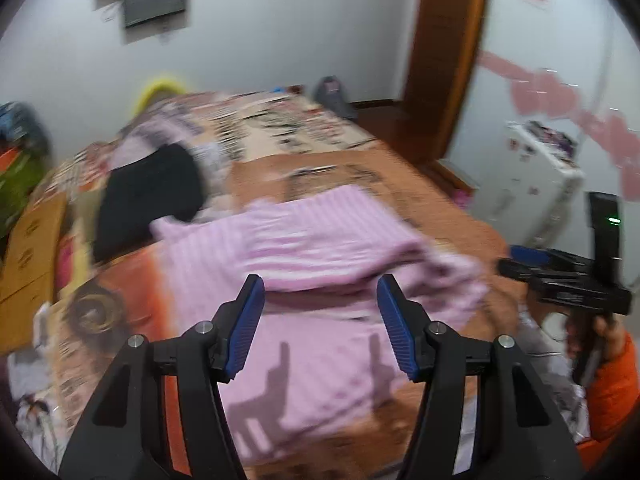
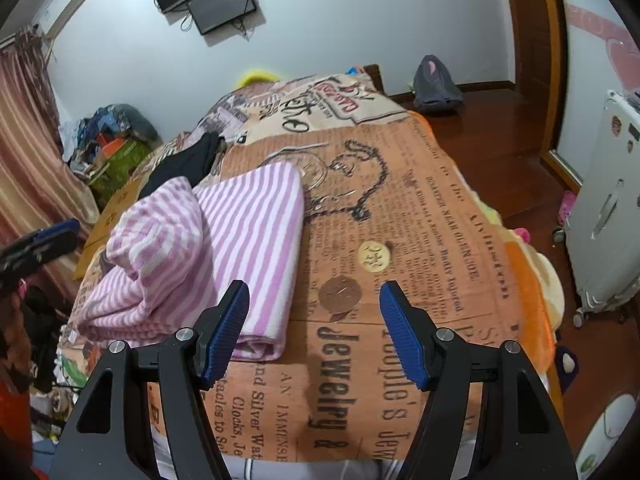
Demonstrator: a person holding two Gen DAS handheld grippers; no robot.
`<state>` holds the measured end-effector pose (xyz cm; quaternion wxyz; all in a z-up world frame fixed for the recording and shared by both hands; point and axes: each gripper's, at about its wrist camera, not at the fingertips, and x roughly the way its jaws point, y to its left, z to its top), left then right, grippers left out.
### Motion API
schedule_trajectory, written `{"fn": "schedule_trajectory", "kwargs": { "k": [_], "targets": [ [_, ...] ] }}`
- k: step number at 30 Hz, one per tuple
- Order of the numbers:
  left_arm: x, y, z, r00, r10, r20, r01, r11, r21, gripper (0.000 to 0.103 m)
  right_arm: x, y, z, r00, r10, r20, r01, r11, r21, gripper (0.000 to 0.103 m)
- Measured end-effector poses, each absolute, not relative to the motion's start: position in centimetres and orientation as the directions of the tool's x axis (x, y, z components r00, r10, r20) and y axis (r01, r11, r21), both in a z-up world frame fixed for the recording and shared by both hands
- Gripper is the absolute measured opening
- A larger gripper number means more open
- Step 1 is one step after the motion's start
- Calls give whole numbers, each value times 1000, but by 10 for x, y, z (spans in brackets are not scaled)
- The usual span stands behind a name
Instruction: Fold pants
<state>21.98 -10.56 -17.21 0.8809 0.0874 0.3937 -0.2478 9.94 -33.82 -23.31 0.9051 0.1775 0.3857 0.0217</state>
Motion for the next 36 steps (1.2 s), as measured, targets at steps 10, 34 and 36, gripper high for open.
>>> {"fn": "schedule_trajectory", "kwargs": {
  "k": [10,34,36],
  "targets": [
    [287,-85,-247,461,-201,-864,463,885,41,58,114,-328,-247,670,200,-715,87,935,343,64],
    [352,-247,-211,411,-384,-827,663,748,-18,56,113,-369,-251,678,172,-714,150,919,364,64],
    [348,-227,-200,447,-371,-814,634,774,-5,56,111,-364,-246,682,178,-709,133,924,359,64]
  ]
}}
